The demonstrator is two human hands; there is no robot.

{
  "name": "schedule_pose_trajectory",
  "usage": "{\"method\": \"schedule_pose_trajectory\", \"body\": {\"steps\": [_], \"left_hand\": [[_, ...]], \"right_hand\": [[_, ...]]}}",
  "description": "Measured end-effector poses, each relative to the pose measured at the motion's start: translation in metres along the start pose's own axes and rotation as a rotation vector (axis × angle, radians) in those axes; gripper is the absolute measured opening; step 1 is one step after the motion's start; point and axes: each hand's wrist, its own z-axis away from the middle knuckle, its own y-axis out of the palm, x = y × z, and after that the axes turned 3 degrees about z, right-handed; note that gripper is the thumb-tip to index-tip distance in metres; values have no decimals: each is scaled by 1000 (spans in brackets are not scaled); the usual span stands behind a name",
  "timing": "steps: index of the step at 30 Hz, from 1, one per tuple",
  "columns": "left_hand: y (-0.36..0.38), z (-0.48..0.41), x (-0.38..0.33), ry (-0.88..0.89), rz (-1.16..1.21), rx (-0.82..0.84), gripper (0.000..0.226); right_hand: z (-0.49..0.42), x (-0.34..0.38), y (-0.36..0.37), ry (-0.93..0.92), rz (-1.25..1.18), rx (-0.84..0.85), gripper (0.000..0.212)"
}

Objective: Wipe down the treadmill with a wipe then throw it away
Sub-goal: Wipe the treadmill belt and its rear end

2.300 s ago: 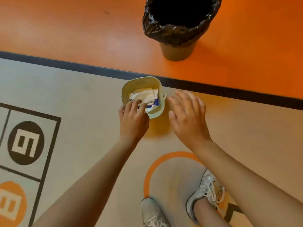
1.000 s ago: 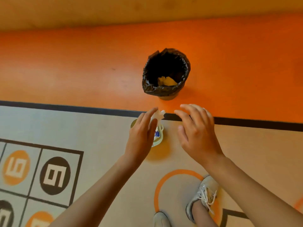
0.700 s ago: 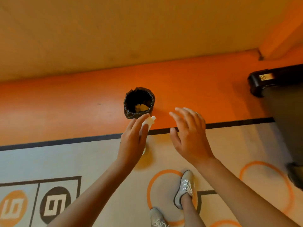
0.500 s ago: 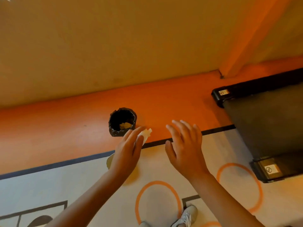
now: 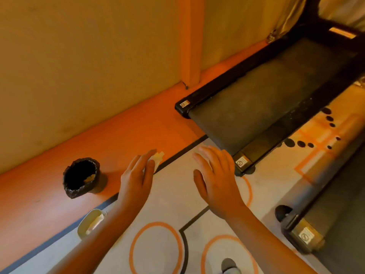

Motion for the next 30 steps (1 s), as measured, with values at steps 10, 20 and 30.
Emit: {"method": "schedule_pose_trajectory", "body": {"steps": [10, 20, 30], "left_hand": [[172, -53, -120, 55, 49, 88, 40], [254, -166, -120, 32, 60, 41, 41], [305, -225, -77, -137, 59, -77, 41]], "right_hand": [[30, -207, -100, 134, 176, 40, 40], [-29, -319, -69, 107, 201, 142, 34], [-81, -402, -14, 64, 144, 369, 35]]}}
